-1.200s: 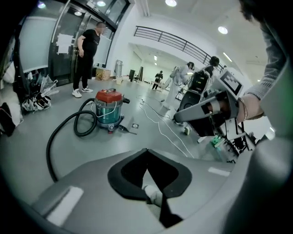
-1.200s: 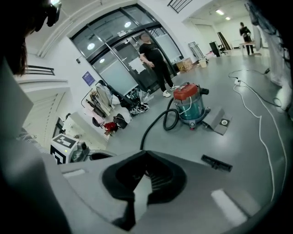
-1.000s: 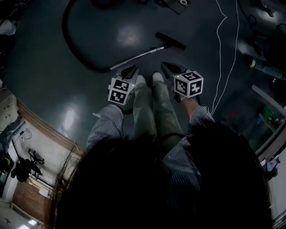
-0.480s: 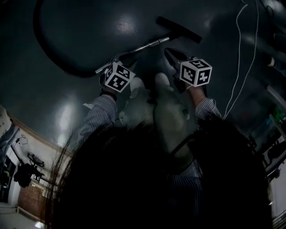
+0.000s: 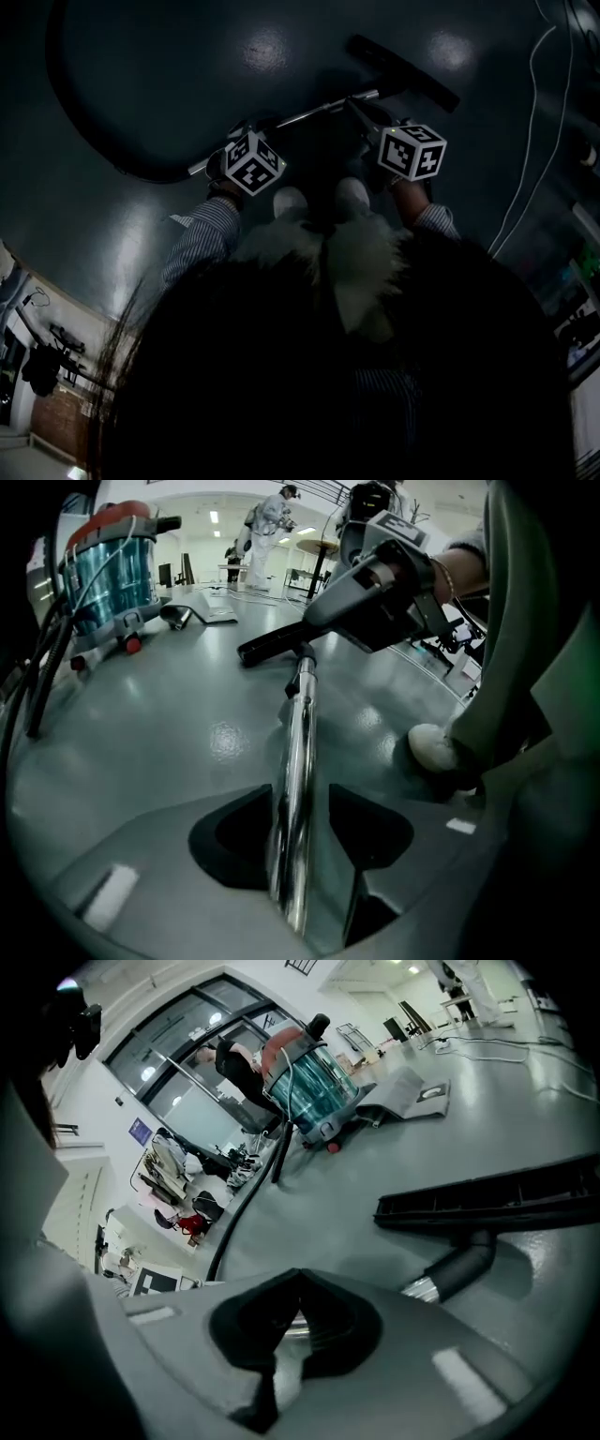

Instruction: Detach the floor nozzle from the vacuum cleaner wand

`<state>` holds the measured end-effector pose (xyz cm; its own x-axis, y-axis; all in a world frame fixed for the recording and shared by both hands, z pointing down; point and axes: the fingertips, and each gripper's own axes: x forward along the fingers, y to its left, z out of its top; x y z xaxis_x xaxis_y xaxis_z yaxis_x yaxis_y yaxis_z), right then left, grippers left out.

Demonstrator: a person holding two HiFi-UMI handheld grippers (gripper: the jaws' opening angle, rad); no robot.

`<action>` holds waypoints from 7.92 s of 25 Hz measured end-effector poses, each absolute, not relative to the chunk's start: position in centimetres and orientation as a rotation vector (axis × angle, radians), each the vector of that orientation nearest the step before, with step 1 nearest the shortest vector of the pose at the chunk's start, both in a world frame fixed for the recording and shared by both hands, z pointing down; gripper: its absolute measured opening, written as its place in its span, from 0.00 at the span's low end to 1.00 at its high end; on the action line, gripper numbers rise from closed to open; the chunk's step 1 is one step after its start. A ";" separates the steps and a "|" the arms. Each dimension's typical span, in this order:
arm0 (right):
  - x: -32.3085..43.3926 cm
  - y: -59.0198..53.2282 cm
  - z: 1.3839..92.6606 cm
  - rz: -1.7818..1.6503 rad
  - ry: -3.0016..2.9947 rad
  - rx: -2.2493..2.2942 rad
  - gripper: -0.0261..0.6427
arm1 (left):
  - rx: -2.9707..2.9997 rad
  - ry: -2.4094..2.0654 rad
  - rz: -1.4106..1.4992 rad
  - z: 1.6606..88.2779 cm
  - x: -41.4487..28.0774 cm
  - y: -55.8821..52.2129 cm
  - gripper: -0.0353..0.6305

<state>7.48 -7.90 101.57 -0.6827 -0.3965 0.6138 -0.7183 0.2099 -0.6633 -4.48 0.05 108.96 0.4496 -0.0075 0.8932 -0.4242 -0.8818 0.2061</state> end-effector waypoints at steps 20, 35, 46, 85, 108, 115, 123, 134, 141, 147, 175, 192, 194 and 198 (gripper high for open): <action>8.2 -8.0 100.4 1.522 -2.200 1.114 0.04 | 2.301 -0.308 1.584 112.6 -3.2 -0.2 0.32; 7.6 -12.4 78.8 1.403 -2.515 1.248 0.04 | 2.399 -0.538 1.190 90.5 -2.8 -4.8 0.32; 10.1 -14.8 43.3 1.210 -2.756 1.312 0.07 | 2.474 -0.676 0.933 58.8 0.1 -6.4 0.32; -6.7 -7.9 -1.8 0.668 -3.064 0.343 0.35 | 2.582 -0.982 0.591 25.1 -5.0 1.4 0.32; -1.7 -9.2 -6.7 0.726 -3.292 0.063 0.33 | 2.759 -0.821 0.270 20.5 -1.1 -0.3 0.32; -1.4 -8.9 -8.3 0.456 -3.306 0.170 0.33 | 2.796 -0.911 0.157 19.1 -1.0 -0.7 0.32; -1.9 -8.2 -9.9 0.743 -3.369 0.032 0.33 | 2.847 -0.965 0.212 18.1 -0.6 -0.9 0.33; -3.6 -5.8 -11.1 0.581 -3.345 0.135 0.32 | 2.961 -0.897 0.472 17.7 2.4 -2.4 0.40; -2.6 -6.4 -9.6 0.645 -3.349 0.231 0.32 | 2.831 -0.769 0.251 17.6 3.5 -2.3 0.29; -0.9 -8.0 -8.4 0.592 -3.266 0.240 0.32 | 2.810 -0.737 0.219 17.8 1.9 -1.6 0.29; -0.1 -9.0 8.1 1.312 -3.157 0.822 0.32 | 2.608 -1.154 0.092 14.4 -8.3 -2.2 0.29; -0.6 -7.0 12.5 1.415 -3.020 0.902 0.32 | 2.549 -1.098 0.192 18.2 -6.5 -0.8 0.29; -0.6 -6.9 12.8 1.411 -3.014 0.887 0.32 | 2.553 -1.093 0.204 18.5 -6.2 -0.7 0.29; -0.5 -7.0 12.5 1.383 -3.021 0.869 0.32 | 2.556 -1.083 0.226 18.7 -5.7 -0.7 0.29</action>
